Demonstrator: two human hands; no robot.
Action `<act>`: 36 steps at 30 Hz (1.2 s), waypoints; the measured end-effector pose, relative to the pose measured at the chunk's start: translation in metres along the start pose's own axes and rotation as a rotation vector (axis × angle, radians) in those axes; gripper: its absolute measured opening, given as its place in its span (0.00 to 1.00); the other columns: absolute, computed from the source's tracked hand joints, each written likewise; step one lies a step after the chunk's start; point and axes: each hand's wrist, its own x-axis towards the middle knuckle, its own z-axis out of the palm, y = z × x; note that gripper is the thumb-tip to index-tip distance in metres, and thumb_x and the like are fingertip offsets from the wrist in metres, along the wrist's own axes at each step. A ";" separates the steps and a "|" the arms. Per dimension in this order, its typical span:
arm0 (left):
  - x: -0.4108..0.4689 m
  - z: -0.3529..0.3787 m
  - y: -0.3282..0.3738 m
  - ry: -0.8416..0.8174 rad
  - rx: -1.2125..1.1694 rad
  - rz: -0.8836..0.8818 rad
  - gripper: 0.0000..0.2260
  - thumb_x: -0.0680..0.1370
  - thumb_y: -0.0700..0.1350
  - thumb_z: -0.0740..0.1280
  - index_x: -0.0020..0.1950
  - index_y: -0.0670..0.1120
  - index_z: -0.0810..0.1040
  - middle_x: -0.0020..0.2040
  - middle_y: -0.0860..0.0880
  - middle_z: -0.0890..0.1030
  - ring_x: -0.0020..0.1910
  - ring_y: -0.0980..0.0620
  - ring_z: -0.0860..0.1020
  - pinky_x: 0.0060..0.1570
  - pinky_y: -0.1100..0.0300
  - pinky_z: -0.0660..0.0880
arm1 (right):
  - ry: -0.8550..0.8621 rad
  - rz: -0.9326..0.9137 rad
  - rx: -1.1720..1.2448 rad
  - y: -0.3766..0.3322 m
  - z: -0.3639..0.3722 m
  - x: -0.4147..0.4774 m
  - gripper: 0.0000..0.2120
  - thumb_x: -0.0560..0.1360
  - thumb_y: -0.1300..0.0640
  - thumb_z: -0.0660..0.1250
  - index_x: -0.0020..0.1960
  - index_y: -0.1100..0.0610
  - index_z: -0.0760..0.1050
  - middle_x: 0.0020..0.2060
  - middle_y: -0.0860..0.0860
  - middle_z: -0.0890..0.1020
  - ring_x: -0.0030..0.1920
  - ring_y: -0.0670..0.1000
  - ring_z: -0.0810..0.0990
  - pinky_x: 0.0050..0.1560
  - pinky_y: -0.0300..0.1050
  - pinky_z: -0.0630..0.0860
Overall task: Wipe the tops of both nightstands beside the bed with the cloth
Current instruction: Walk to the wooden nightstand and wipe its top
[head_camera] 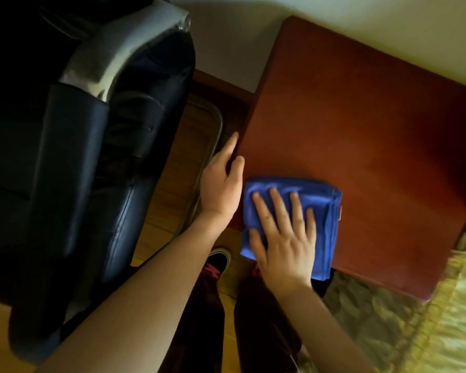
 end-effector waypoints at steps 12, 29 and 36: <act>-0.001 0.003 0.001 0.015 0.071 0.045 0.21 0.80 0.46 0.60 0.73 0.51 0.70 0.71 0.53 0.73 0.70 0.57 0.70 0.62 0.75 0.65 | 0.197 0.074 0.029 0.043 -0.056 0.203 0.28 0.78 0.42 0.49 0.78 0.43 0.57 0.78 0.49 0.61 0.78 0.57 0.55 0.76 0.56 0.50; -0.002 0.008 -0.003 0.041 0.163 0.082 0.22 0.79 0.48 0.60 0.74 0.53 0.69 0.69 0.56 0.75 0.64 0.61 0.74 0.59 0.76 0.70 | 0.277 0.388 0.094 0.135 -0.061 0.200 0.30 0.76 0.38 0.48 0.77 0.42 0.58 0.77 0.47 0.62 0.78 0.55 0.56 0.76 0.54 0.51; -0.005 0.010 0.004 0.051 0.159 0.056 0.22 0.79 0.48 0.60 0.74 0.53 0.69 0.70 0.54 0.74 0.66 0.60 0.73 0.63 0.66 0.71 | 0.286 0.297 0.085 0.156 -0.048 0.112 0.27 0.78 0.40 0.52 0.76 0.43 0.61 0.76 0.48 0.65 0.77 0.56 0.59 0.76 0.55 0.54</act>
